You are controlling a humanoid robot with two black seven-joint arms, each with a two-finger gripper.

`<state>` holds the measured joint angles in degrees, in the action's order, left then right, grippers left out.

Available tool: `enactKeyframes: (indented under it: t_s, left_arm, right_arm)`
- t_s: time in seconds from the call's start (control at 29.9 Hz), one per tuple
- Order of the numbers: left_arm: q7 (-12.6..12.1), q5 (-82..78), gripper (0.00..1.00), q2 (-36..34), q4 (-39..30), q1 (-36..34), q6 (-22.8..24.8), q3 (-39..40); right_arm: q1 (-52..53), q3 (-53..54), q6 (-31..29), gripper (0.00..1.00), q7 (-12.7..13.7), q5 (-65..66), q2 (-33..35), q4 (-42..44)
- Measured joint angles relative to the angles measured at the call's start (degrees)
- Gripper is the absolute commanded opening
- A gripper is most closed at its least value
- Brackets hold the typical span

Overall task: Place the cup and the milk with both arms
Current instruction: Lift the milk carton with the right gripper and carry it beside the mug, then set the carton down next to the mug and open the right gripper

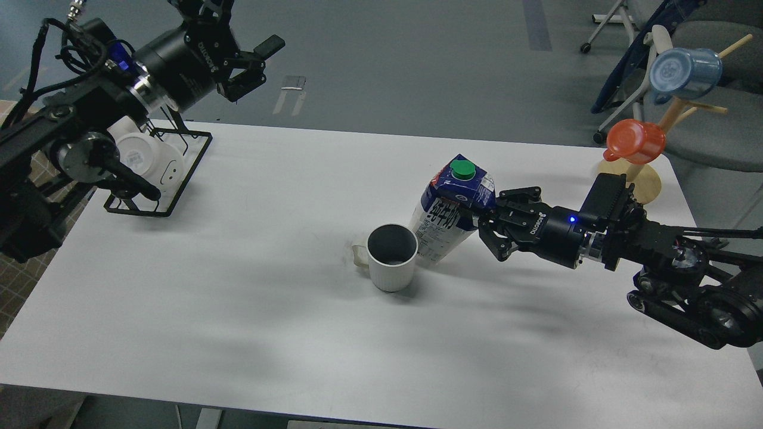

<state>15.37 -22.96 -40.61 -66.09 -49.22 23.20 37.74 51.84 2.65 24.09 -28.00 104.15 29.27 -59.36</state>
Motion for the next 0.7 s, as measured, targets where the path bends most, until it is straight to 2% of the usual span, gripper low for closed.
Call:
enactKeyframes:
  t_s: [0.07, 0.1, 0.17, 0.23, 0.3, 0.5, 0.7]
  left_arm:
    - [0.0, 0.0, 0.98, 0.0, 0.0, 0.0, 0.0, 0.0]
    - [0.0, 0.0, 0.98, 0.0, 0.0, 0.0, 0.0, 0.0]
    - [0.0, 0.0, 0.98, 0.0, 0.0, 0.0, 0.0, 0.1]
    - [0.0, 0.0, 0.98, 0.0, 0.0, 0.0, 0.1, 0.1]
    - [0.0, 0.0, 0.98, 0.0, 0.0, 0.0, 0.1, 0.1]
    - [0.0, 0.0, 0.98, 0.0, 0.0, 0.0, 0.1, 0.1]
    - [0.0, 0.0, 0.98, -0.1, 0.0, 0.0, 0.1, 0.4]
  right_arm:
    - [0.0, 0.0, 0.0, 0.08, 0.0, 0.0, 0.0, 0.0]
    - [0.0, 0.0, 0.0, 0.18, 0.0, 0.0, -0.1, 0.0]
    - [0.0, 0.0, 0.0, 0.32, 0.0, 0.0, -0.2, 0.1]
    - [0.0, 0.0, 0.0, 0.39, 0.0, 0.0, -0.3, 0.1]
    - [0.0, 0.0, 0.0, 0.55, 0.0, 0.0, -0.3, 0.1]
    - [-0.2, 0.0, 0.0, 0.76, 0.0, 0.0, -0.3, 0.1]
    - [-0.2, 0.0, 0.1, 0.81, 0.0, -0.2, 0.1, 0.0]
